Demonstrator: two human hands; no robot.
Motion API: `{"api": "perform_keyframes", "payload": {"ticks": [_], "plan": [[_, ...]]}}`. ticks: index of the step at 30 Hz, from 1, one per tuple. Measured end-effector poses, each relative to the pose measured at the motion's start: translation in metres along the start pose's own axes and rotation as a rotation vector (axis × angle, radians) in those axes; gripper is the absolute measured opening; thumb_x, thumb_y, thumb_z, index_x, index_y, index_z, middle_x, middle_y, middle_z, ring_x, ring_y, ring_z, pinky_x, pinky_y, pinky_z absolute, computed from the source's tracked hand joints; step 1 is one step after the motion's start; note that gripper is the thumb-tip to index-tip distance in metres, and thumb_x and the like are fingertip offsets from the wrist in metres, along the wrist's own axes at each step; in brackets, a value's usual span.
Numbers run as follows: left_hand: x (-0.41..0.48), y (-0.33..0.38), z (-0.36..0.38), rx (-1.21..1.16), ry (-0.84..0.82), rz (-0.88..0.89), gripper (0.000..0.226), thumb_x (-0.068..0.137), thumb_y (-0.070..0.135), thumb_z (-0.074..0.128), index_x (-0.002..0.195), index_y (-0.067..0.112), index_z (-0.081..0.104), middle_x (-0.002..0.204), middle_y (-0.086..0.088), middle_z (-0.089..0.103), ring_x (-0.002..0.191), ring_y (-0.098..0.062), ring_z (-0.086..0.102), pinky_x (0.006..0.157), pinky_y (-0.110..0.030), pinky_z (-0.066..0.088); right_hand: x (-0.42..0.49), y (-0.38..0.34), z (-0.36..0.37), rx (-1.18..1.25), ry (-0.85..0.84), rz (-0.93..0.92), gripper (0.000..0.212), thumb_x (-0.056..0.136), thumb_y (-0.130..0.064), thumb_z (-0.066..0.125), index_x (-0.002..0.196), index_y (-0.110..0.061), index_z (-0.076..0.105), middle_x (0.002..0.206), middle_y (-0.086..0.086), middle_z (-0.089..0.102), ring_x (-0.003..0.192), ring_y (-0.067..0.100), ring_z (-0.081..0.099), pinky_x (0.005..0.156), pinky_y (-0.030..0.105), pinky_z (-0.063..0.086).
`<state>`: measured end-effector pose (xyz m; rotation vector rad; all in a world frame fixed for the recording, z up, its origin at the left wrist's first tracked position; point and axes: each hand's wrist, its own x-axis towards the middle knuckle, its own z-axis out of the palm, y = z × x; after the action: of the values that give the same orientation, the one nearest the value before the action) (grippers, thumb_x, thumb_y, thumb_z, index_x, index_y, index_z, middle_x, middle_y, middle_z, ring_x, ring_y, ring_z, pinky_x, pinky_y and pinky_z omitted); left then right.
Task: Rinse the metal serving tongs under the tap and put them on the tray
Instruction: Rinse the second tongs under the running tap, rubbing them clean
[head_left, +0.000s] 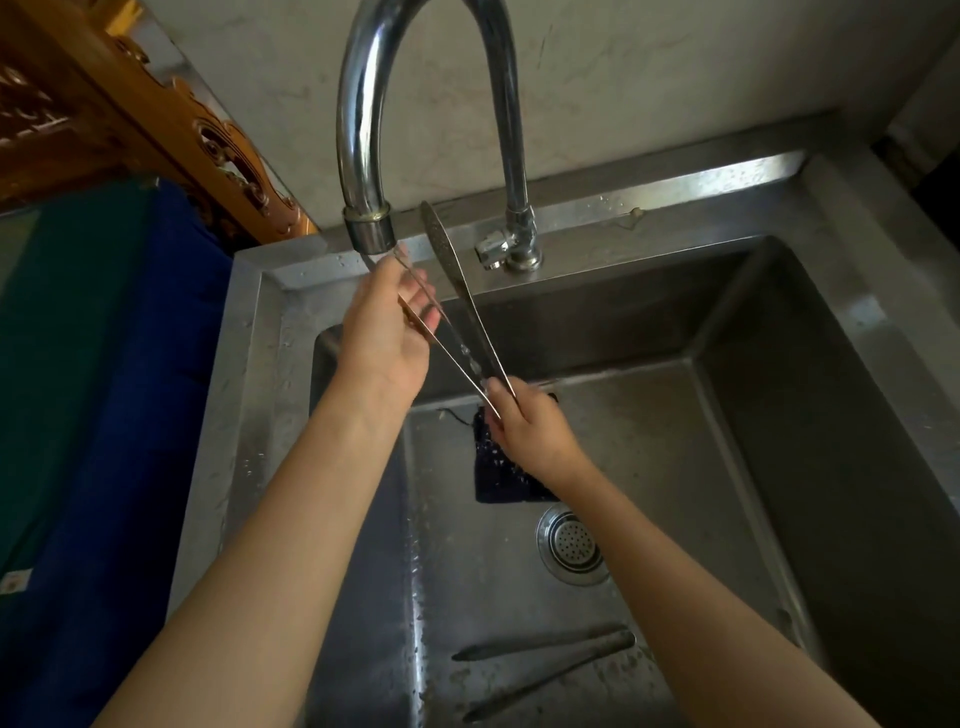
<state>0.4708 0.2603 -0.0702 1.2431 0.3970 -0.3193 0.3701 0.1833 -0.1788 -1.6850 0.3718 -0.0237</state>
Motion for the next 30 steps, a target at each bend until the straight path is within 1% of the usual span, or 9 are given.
{"api": "perform_keyframes", "payload": {"ticks": [3,6,8,10,15,18,22,26,30], "plan": [[0.008,-0.021,-0.015,0.117,-0.275,-0.043,0.038,0.083,0.04,0.057,0.112,0.016,0.051,0.11,-0.005,0.061,0.108,-0.021,0.06,0.097,-0.041,0.045,-0.008,-0.007,0.002,0.342,-0.198,0.159,0.05,0.095,-0.05,0.035,0.06,-0.016,0.047,0.034,-0.008,0.039,0.028,0.005,0.034,0.033,0.015,0.027],[0.013,-0.037,-0.026,-0.057,-0.482,-0.102,0.058,0.077,0.043,0.057,0.125,0.013,0.047,0.113,-0.009,0.065,0.097,-0.018,0.067,0.083,-0.037,0.055,-0.018,-0.002,-0.005,0.414,-0.349,0.208,0.064,0.091,-0.063,0.027,0.057,-0.014,0.049,0.035,-0.002,0.033,0.028,0.013,0.026,0.033,0.016,0.025],[0.011,-0.049,-0.022,-0.036,-0.496,-0.115,0.044,0.077,0.048,0.057,0.109,0.018,0.059,0.087,0.002,0.069,0.066,-0.006,0.062,0.063,-0.024,0.053,-0.023,0.004,-0.012,0.385,-0.391,0.24,0.066,0.09,-0.065,0.027,0.059,-0.012,0.05,0.036,-0.001,0.034,0.029,0.014,0.028,0.035,0.018,0.026],[0.008,-0.06,-0.013,-0.027,-0.459,-0.13,0.037,0.087,0.052,0.047,0.093,0.018,0.061,0.061,0.008,0.059,0.045,-0.001,0.047,0.046,-0.016,0.042,-0.027,0.012,-0.02,0.277,-0.405,0.241,0.066,0.091,-0.064,0.025,0.065,-0.011,0.056,0.041,0.0,0.044,0.033,0.014,0.037,0.038,0.021,0.034],[0.012,-0.071,0.009,0.008,-0.375,-0.127,0.068,0.086,0.068,0.023,0.06,0.014,0.056,0.039,0.006,0.044,0.029,-0.005,0.03,0.03,-0.018,0.023,-0.041,0.048,-0.039,0.171,-0.404,0.283,0.048,0.098,-0.046,0.03,0.084,-0.012,0.062,0.072,0.004,0.067,0.062,0.014,0.061,0.06,0.022,0.051],[0.016,-0.074,0.01,0.099,-0.341,-0.08,0.057,0.091,0.059,0.03,0.074,0.011,0.057,0.044,0.005,0.048,0.032,-0.005,0.033,0.033,-0.018,0.025,-0.052,0.086,-0.043,-0.078,-0.383,0.279,0.038,0.097,-0.04,0.038,0.093,-0.013,0.064,0.084,-0.005,0.065,0.076,0.005,0.062,0.07,0.013,0.047],[0.023,-0.068,0.009,-0.031,-0.419,-0.066,0.035,0.096,0.041,0.04,0.097,0.01,0.056,0.061,0.002,0.057,0.043,-0.007,0.042,0.043,-0.019,0.034,-0.075,0.14,-0.036,-0.524,-0.657,0.26,0.015,0.093,-0.028,0.053,0.089,-0.016,0.061,0.09,0.002,0.062,0.085,0.015,0.057,0.086,0.029,0.047],[0.029,-0.063,0.001,-0.092,-0.531,-0.041,0.021,0.096,0.026,0.043,0.103,0.011,0.055,0.073,0.001,0.058,0.055,-0.008,0.047,0.054,-0.02,0.041,-0.109,0.176,-0.026,-0.681,-0.802,0.302,0.051,0.083,-0.04,0.064,0.124,-0.014,0.051,0.127,0.01,0.054,0.117,0.026,0.05,0.099,0.035,0.04],[0.027,-0.065,-0.006,-0.055,-0.541,-0.032,0.02,0.096,0.023,0.043,0.104,0.016,0.059,0.074,0.004,0.055,0.056,-0.006,0.046,0.057,-0.019,0.04,-0.131,0.196,-0.011,-0.993,-0.892,0.142,0.057,0.08,-0.028,0.067,0.126,-0.006,0.043,0.135,0.016,0.04,0.126,0.032,0.035,0.108,0.046,0.028]]}}
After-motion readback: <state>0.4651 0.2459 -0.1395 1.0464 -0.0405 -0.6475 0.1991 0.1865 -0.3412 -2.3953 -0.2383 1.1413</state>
